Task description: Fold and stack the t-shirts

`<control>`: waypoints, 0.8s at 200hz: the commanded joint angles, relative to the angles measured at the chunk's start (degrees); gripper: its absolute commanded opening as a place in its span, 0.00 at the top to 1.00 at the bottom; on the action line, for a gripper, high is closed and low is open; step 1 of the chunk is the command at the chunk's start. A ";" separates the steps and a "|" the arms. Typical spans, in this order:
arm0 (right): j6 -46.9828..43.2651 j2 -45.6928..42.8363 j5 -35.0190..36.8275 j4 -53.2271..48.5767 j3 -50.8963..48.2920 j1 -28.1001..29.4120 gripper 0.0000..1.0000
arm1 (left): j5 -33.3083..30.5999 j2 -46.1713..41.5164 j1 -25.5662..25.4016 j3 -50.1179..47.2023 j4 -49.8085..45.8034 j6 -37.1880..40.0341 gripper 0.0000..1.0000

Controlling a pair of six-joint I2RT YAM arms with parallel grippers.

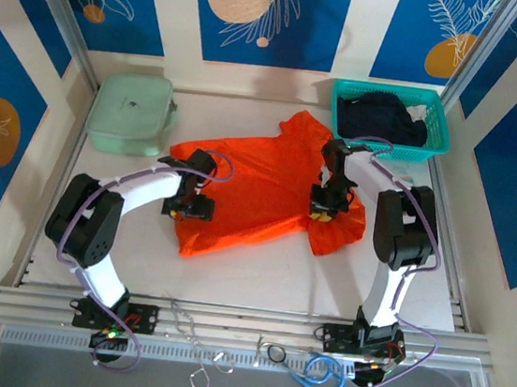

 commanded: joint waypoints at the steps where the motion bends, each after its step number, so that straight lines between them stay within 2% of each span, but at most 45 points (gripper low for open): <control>1: 0.17 -1.19 4.87 -3.79 2.57 2.24 0.67 | -1.25 0.46 -0.33 1.18 -1.84 1.45 0.14; 17: 1.45 -4.44 7.14 -4.88 0.85 4.96 0.56 | -1.56 0.54 -0.36 0.37 -0.96 1.33 0.13; 27: 3.18 -6.79 9.42 -5.75 -1.13 7.03 0.54 | -1.65 1.01 -0.31 0.03 -0.45 1.32 0.13; 73: 12.15 -12.96 11.84 -4.93 -13.29 16.17 0.56 | 0.84 4.53 -0.38 0.41 2.49 1.50 0.13; 95: 14.08 -11.39 12.52 -3.13 -16.07 16.78 0.56 | 1.34 4.85 -0.38 0.62 3.26 1.67 0.14; 120: 14.82 -7.70 16.68 -2.34 -15.10 16.58 0.56 | 0.62 4.77 -0.37 0.17 3.71 1.94 0.13; 140: 14.38 -4.00 19.26 -1.51 -13.39 15.97 0.64 | 0.29 5.11 -0.29 -0.34 4.55 2.01 0.13; 160: 13.93 -0.97 21.31 -1.10 -12.16 15.11 0.85 | -0.21 6.22 -0.29 -0.59 5.51 2.03 0.14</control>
